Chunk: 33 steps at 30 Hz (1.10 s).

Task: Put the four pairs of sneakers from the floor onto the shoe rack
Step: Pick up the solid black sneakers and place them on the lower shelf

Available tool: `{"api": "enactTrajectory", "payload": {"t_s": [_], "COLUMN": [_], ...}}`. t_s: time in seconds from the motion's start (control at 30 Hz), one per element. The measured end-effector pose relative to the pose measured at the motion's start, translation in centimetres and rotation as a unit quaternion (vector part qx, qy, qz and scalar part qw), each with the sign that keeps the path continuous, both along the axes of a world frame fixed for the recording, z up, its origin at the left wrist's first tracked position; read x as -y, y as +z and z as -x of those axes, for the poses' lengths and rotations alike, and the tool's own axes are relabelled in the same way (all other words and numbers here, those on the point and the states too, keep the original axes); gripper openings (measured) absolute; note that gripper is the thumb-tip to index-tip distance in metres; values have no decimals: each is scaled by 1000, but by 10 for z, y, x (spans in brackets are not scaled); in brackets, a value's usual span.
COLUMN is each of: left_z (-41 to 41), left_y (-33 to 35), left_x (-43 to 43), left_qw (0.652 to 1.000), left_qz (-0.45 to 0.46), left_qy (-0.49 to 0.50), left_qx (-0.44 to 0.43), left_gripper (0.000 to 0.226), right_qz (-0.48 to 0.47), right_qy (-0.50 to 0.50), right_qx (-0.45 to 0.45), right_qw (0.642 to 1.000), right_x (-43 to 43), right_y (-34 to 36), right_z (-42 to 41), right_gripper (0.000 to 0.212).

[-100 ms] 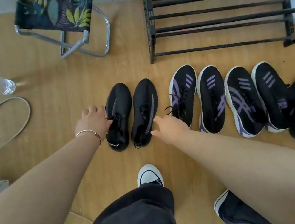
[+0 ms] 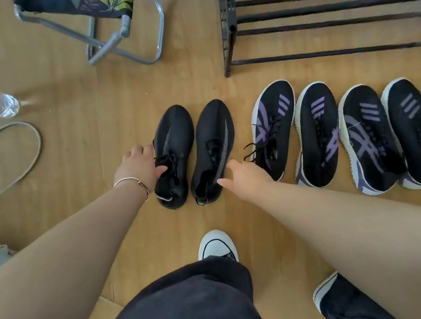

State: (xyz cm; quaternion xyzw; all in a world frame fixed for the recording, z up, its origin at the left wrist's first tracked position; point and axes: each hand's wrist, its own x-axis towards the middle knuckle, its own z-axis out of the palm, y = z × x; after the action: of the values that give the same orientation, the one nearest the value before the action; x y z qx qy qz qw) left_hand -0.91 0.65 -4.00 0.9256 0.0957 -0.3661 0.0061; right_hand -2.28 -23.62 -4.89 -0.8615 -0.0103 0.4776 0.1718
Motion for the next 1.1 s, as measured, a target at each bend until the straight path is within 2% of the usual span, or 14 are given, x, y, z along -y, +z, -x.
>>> {"api": "enactTrajectory", "payload": {"t_s": [0.1,0.23,0.5,0.63,0.73,0.9,1.1], "left_z": [5,14,19,20,23,16,-14], "left_y": [-26,-51,-70,-71,-72,-60,-25], "left_x": [0,-4,-7,-8,-6,5,28], "left_qw": [996,981,950,934,920,904,912], "left_qz": [19,65,121,158,190,227,260], "left_qy": [73,175,289,320,342,364,317], "left_qx": [-44,-52,-4,-10,-7,-8,-19], "left_gripper": [63,61,55,58,56,53,58], "right_qz": [-9,-37,-44,-34,-39,-43,-16], "right_qy": [-90,-163,-235,-263,-285,-277,-274], "right_qx": [-30,-42,-15,-3,6,25,13], "right_qw": [995,985,971,964,958,959,962], "right_x": [-6,-12,-19,-19,-15,1,28], "right_y": [-27,-52,-66,-64,-61,-47,-21], "right_z": [2,1,3,0,-8,-25,-44], "right_gripper": [56,52,30,5,15,6,10]}}
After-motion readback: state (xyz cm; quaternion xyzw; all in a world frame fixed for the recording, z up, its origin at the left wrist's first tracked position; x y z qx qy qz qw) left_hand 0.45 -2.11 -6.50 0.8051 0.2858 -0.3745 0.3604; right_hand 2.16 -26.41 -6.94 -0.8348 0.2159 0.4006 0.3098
